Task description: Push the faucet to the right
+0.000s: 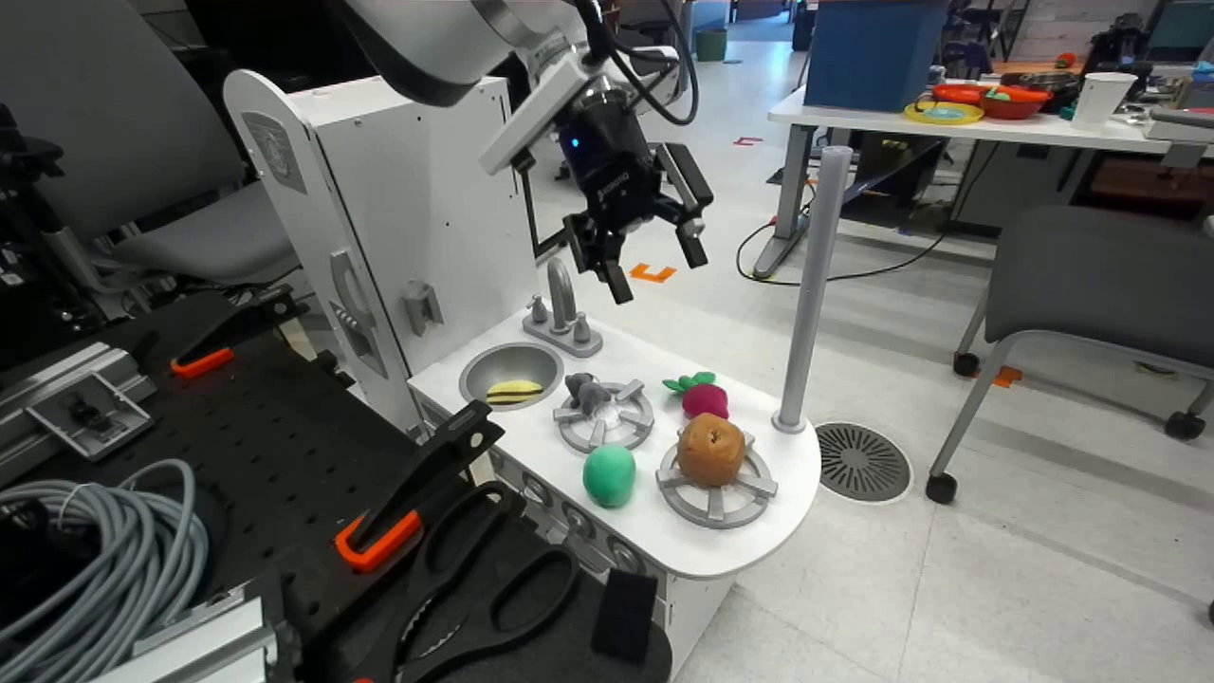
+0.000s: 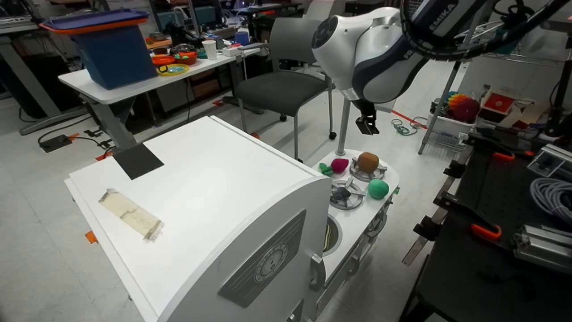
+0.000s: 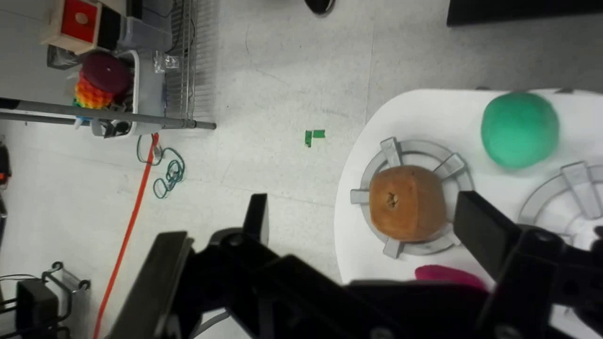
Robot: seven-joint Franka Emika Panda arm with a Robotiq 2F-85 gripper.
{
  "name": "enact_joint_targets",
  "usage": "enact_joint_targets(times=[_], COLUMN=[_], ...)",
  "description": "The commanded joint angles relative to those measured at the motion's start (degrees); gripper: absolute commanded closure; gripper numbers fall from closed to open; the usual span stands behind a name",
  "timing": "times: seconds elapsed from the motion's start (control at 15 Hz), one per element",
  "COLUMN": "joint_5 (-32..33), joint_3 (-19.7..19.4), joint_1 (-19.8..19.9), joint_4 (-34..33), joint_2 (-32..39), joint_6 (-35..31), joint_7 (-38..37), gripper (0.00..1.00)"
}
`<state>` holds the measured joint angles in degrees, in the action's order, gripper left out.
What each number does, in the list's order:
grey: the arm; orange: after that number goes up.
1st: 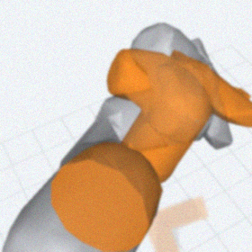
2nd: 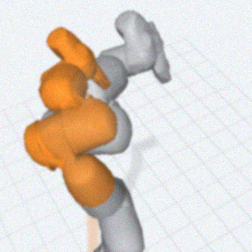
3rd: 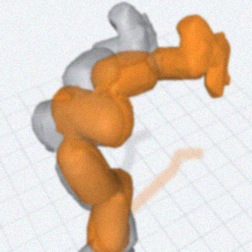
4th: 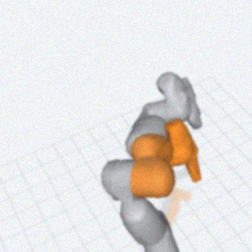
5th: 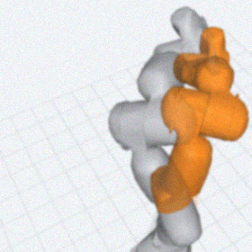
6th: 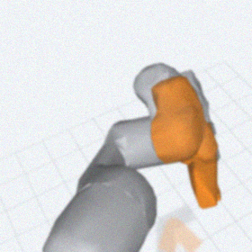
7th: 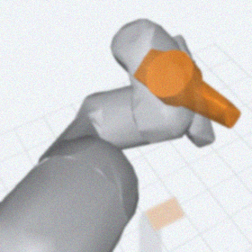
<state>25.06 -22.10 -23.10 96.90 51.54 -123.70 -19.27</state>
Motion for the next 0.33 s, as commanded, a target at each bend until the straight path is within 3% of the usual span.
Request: enact_joint_targets(times=[0.0, 0.27], joint_5=[2.8, 2.8], joint_3=[4.4, 5.8], joint_1=[3.2, 3.9], joint_4=[0.4, 2.9], joint_2=[-2.5, -5.8], joint_6=[2.6, 3.9], joint_7=[-0.3, 1.1], gripper=[0.0, 0.0])
